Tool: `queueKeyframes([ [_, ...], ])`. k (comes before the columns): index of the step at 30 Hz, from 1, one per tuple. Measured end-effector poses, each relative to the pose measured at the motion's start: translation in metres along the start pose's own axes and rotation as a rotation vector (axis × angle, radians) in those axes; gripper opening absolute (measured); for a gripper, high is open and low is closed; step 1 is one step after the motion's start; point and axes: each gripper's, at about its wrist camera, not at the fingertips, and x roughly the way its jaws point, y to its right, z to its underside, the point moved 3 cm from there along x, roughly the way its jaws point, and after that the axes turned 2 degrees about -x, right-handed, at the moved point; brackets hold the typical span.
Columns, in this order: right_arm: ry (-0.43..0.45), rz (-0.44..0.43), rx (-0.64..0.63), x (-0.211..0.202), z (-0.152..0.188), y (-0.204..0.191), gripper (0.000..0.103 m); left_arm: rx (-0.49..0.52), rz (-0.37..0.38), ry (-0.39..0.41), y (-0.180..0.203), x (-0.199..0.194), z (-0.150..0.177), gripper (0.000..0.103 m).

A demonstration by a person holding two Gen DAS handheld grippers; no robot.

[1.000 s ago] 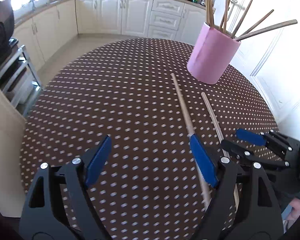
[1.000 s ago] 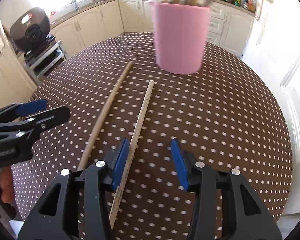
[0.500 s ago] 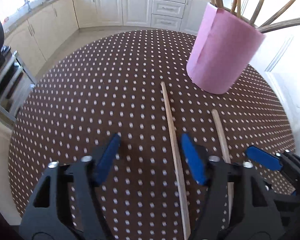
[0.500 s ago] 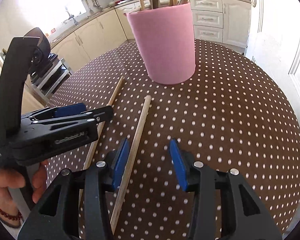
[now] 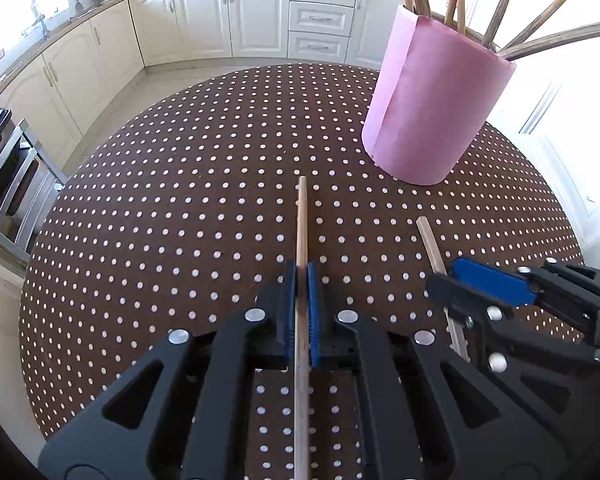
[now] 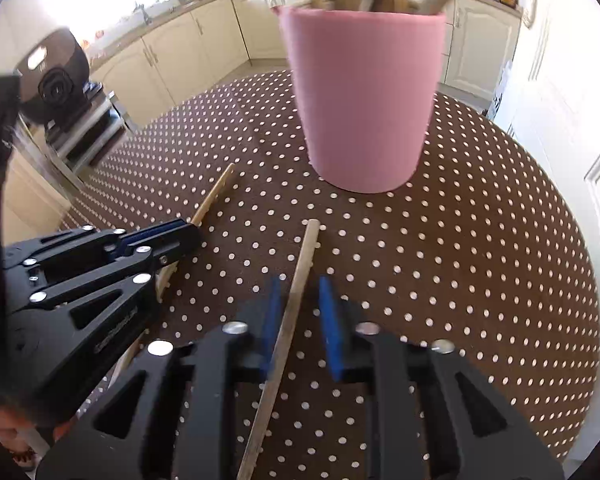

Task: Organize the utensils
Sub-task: 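Grasp a chopstick with the left tool while the right tool grasps the other, then lift both held chopsticks and carry them over the pink cup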

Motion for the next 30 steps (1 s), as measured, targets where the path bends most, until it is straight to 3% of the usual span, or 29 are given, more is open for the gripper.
queueKeyframes([
  [7,0.044,-0.018,0.015,-0.005,-0.002,-0.006,0.005,-0.01,0.034,0.016,-0.016,-0.031,0.021,0.006],
  [12,0.126,-0.057,0.007,-0.044,-0.006,-0.014,0.005,-0.027,0.05,0.083,-0.028,-0.078,0.026,0.006],
  [21,0.341,-0.1,-0.042,-0.139,-0.006,-0.036,0.005,-0.008,0.089,0.307,-0.028,-0.189,0.044,0.006],
  [25,0.463,-0.099,-0.087,-0.173,0.001,-0.049,0.005,0.024,0.055,0.425,-0.021,-0.23,0.059,0.006],
  [30,0.538,-0.122,-0.094,-0.194,0.015,-0.053,0.005,0.045,-0.01,0.557,-0.01,-0.266,0.082,0.006],
])
